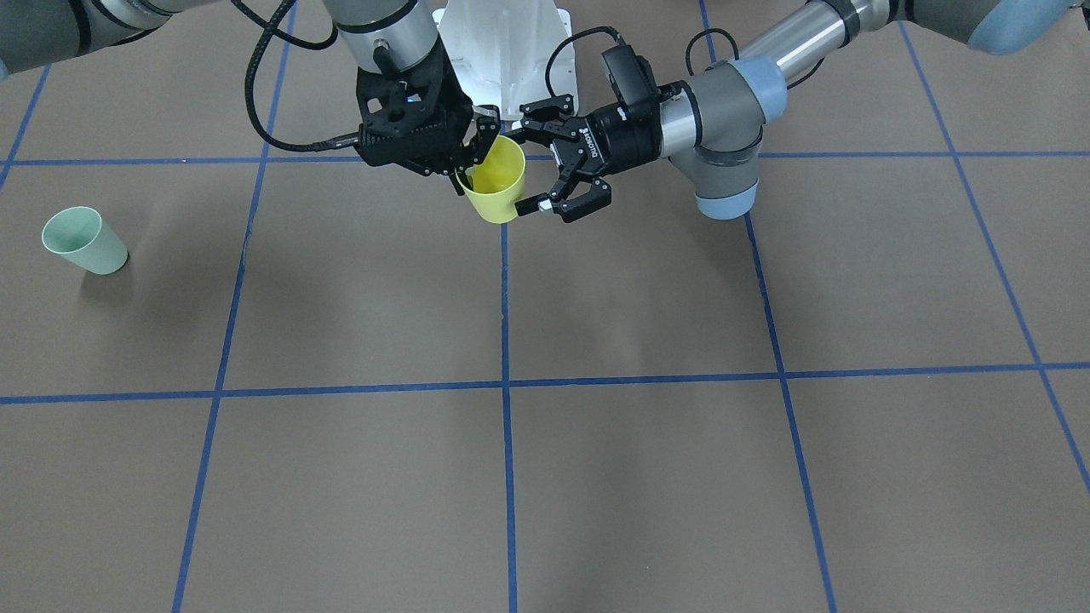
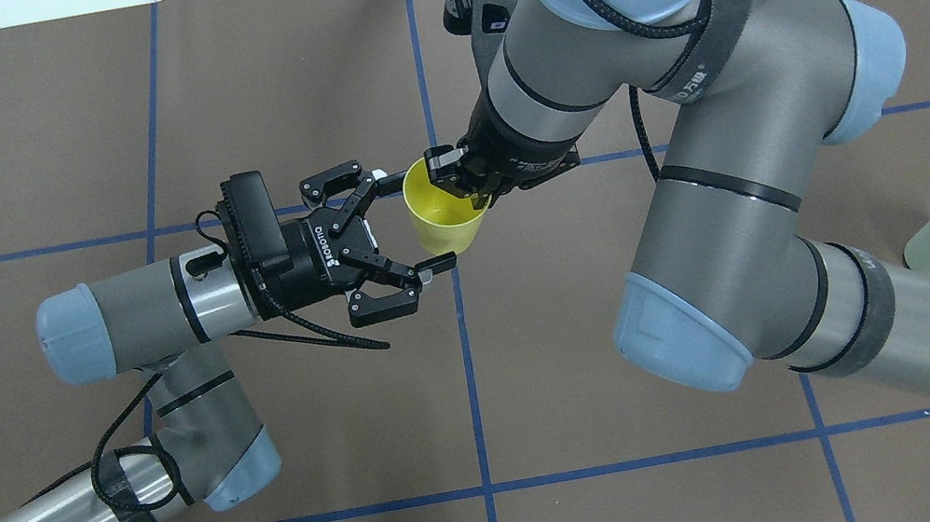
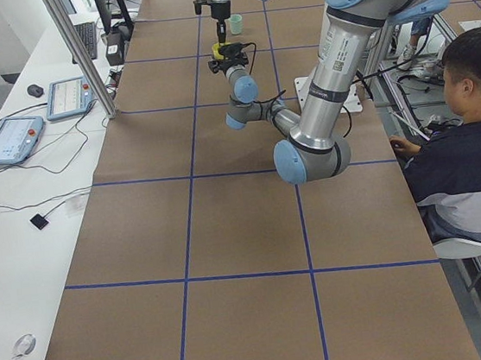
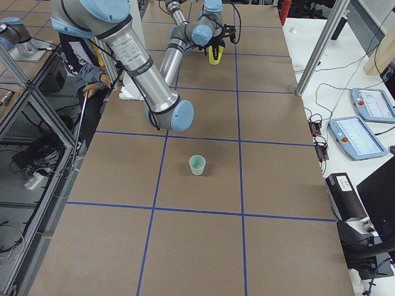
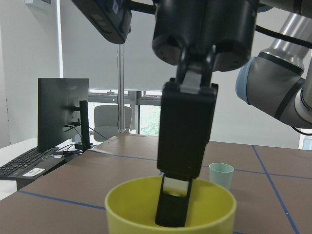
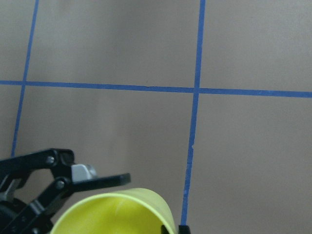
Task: Transfer and stack yellow cup on green cup
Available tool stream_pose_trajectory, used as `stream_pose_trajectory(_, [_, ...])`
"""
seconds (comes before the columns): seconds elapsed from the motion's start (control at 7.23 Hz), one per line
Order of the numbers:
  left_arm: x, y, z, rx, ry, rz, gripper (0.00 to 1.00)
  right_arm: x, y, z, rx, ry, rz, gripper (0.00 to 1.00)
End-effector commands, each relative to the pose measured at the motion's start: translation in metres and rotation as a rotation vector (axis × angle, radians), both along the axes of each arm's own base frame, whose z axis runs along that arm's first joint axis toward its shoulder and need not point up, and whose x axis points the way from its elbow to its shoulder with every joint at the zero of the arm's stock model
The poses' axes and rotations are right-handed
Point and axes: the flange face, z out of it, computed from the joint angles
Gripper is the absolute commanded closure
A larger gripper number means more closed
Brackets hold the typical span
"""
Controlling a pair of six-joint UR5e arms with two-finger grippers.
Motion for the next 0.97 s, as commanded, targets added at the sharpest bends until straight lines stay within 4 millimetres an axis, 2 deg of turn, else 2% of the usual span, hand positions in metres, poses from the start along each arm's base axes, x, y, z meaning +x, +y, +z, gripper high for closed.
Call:
stream_pose_trajectory(0.0, [0.000,-0.003,0.003,-0.006,-0.004,-0.007,0.00,0.023,-0.021,0.015,-0.018,0.017,0.047,1.00])
stream_pose_trajectory(0.28, [-0.003,-0.014,0.004,-0.075,0.016,-0.105,0.00,0.071,-0.061,0.035,-0.039,0.040,0.144,1.00])
stream_pose_trajectory(0.55, [0.001,-0.022,0.003,-0.114,-0.040,-0.112,0.00,0.124,-0.091,0.066,-0.097,0.053,0.209,1.00])
stream_pose_trajectory(0.69, [0.000,-0.035,0.007,-0.152,-0.109,-0.132,0.00,0.158,-0.106,0.080,-0.117,0.051,0.233,1.00])
stream_pose_trajectory(0.83, [-0.005,-0.049,0.002,-0.190,-0.173,-0.156,0.00,0.190,-0.117,0.105,-0.104,0.069,0.220,1.00])
